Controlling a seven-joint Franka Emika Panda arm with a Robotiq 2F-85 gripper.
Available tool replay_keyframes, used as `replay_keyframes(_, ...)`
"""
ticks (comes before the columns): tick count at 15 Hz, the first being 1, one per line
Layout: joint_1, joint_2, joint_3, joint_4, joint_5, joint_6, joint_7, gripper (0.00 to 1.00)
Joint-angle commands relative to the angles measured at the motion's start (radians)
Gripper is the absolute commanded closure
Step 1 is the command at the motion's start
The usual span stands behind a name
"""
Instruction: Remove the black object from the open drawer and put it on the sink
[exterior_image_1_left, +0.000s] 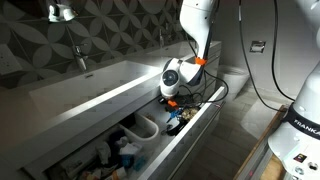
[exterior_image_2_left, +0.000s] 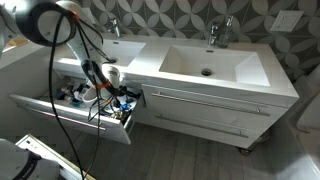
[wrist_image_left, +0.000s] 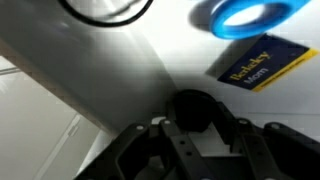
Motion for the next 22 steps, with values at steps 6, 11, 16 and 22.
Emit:
replay_keyframes(6, 0.016, 0.058, -0.017, 0.066, -0.003, -0.02, -0.002, 0.81)
replay_keyframes(11, 0.014, 0.054, -0.016, 0.06, 0.006, -0.013, -0.009, 1.0)
replay_keyframes(16, 0.014, 0.001, -0.007, 0.003, 0.042, 0.009, -0.031, 0.98)
replay_keyframes(22, 0.007, -0.12, 0.019, -0.133, 0.053, 0.127, -0.087, 0.98)
